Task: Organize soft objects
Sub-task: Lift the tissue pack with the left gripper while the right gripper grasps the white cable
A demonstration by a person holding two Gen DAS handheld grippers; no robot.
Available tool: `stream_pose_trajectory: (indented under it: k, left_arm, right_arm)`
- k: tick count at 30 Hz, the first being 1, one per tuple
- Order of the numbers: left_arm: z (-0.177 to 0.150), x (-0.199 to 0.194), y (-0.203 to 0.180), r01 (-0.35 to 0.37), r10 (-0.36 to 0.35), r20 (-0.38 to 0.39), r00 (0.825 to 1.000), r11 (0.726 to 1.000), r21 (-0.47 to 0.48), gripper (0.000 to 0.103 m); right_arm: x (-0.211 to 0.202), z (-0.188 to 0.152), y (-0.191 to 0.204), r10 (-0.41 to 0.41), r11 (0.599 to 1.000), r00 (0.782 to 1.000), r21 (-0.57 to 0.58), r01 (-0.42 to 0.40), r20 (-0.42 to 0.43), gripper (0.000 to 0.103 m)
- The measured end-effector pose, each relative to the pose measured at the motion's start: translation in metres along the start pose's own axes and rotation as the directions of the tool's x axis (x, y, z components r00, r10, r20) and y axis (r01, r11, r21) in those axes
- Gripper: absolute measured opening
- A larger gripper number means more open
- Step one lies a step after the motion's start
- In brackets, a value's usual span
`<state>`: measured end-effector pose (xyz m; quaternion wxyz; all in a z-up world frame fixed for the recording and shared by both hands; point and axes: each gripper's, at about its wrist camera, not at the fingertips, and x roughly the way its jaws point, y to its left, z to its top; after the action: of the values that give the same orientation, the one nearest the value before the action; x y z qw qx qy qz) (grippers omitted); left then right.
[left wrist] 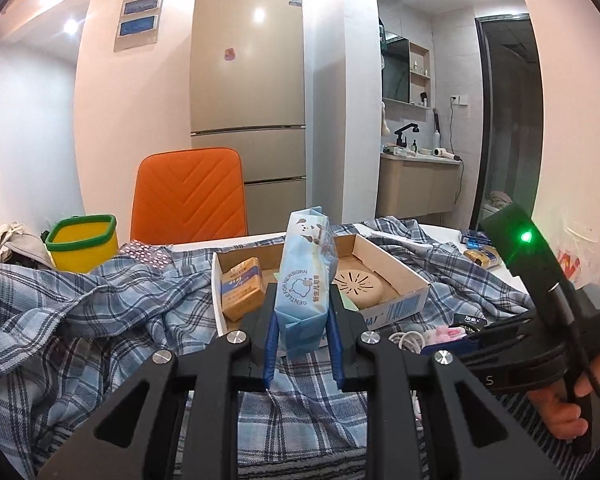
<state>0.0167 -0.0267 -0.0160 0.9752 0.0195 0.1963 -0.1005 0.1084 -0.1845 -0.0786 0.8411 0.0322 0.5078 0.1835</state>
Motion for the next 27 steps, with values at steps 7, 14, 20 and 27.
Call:
stream_pose_trajectory:
  k: [7, 14, 20, 27]
  left_arm:
    - [0.0, 0.002, 0.0, -0.003, 0.003, -0.007, 1.0, 1.0, 0.004, 0.02]
    - [0.0, 0.004, -0.001, -0.008, 0.008, -0.017, 1.0, 1.0, 0.004, 0.02]
    - [0.0, 0.002, -0.001, -0.008, 0.008, -0.01, 1.0, 1.0, 0.001, 0.02]
    - [0.001, -0.004, -0.001, -0.018, 0.018, 0.02, 1.0, 1.0, -0.001, 0.02]
  right_arm:
    - [0.005, 0.001, 0.003, -0.04, 0.999, 0.999, -0.011, 0.039, -0.014, 0.032]
    - [0.01, 0.0, 0.005, -0.097, 0.995, 0.995, -0.022, 0.097, -0.021, 0.032]
    - [0.014, -0.002, 0.008, -0.122, 0.992, 0.992, -0.04, 0.122, -0.011, 0.025]
    - [-0.017, -0.003, 0.014, -0.079, 0.993, 0.988, -0.075, 0.09, 0.133, 0.025]
